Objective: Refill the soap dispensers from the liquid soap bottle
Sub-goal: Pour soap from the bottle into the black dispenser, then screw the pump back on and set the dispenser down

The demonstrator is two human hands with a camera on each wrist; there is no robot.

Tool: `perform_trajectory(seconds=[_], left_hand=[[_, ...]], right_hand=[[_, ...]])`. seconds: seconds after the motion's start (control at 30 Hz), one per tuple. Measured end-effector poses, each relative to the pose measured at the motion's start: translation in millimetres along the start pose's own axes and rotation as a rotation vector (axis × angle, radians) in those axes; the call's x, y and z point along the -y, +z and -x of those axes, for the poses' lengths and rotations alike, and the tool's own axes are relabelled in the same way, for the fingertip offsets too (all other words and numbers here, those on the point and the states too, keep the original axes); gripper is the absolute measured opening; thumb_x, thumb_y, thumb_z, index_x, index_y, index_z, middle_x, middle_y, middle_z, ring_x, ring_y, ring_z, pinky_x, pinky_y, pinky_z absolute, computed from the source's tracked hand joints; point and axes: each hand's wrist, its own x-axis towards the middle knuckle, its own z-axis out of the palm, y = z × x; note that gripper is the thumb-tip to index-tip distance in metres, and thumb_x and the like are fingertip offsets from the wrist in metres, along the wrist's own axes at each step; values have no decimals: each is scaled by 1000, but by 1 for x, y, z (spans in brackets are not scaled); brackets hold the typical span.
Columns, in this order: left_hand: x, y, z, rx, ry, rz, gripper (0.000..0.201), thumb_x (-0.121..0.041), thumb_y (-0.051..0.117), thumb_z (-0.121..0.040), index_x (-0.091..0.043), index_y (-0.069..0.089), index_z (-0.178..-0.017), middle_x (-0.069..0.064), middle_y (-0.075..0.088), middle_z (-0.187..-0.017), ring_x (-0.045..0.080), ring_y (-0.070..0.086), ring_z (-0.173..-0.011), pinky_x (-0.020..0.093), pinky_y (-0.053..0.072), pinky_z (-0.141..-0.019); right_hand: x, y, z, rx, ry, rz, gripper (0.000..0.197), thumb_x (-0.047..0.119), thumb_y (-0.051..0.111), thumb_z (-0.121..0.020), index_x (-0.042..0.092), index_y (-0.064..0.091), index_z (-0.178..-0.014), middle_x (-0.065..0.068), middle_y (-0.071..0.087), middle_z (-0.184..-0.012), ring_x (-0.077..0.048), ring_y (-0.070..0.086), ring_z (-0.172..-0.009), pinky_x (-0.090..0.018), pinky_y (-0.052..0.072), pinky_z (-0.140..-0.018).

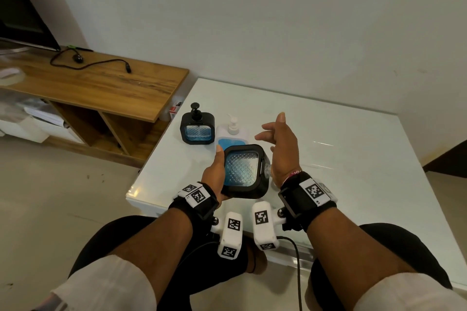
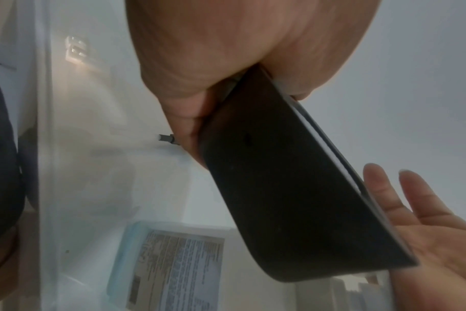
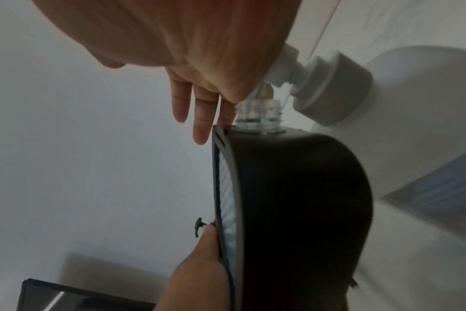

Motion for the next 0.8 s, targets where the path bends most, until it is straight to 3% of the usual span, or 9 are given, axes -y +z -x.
perform_trajectory(seconds=[0.13,0.2,0.27,0.37,0.5,0.67,0.73,0.8], left_hand=[[1,0,3,6,0,-9,74,-75,44,-94,-18,57,-139,16,70,-125,38,69,-109,56,59,-91],[1,0,7,8,0,-9,72,-74,43,-94,-18,59,-136,16,70,-124,37,69,-107,53,62,-83],[-1,-2,8,-5,2,-12,69,-73,44,-95,-18,59,-134,16,68,-125,37,68,-105,50,62,-77],[-1,-5,4,-8,-21,8,71,-73,46,-94,-17,57,-137,18,66,-126,40,67,-108,58,59,-89],[2,-7,1,-21,-25,-22,77,-76,47,-91,-14,60,-134,18,70,-121,40,69,-106,55,60,-88],[1,-9,-1,35,-48,71,70,-71,47,-95,-16,59,-136,19,67,-128,41,66,-113,58,57,-91],[0,-10,-1,28,-43,93,67,-70,47,-96,-17,59,-135,20,65,-129,42,64,-114,60,55,-94],[-1,-11,1,26,-38,113,66,-71,46,-95,-17,61,-131,20,66,-126,43,65,-112,59,57,-90]], right_hand=[[-1,-3,0,-13,57,-62,61,66,32,-91,15,64,-102,-5,73,-88,-15,64,-98,-39,39,-94],[4,-7,0,-2,108,-182,57,62,32,-97,14,64,-99,-6,72,-85,-18,65,-97,-42,41,-95],[12,-11,0,28,133,-319,55,60,31,-98,15,63,-95,-7,70,-83,-22,66,-93,-44,44,-94],[22,-17,-2,43,122,-454,54,57,33,-99,13,62,-93,-11,67,-85,-27,65,-90,-44,47,-90],[37,-26,-6,30,83,-498,45,50,40,-99,12,61,-91,-10,65,-80,-25,64,-83,-39,50,-82],[52,-48,-13,-54,-35,-158,25,33,54,-98,11,63,-88,-7,66,-77,-21,62,-74,-35,53,-73],[56,-57,-12,1,-46,30,23,30,57,-96,11,64,-86,-7,66,-78,-21,61,-73,-35,52,-71],[57,-63,-10,104,-24,240,25,32,59,-95,9,66,-86,-9,66,-81,-22,60,-74,-33,51,-69]])
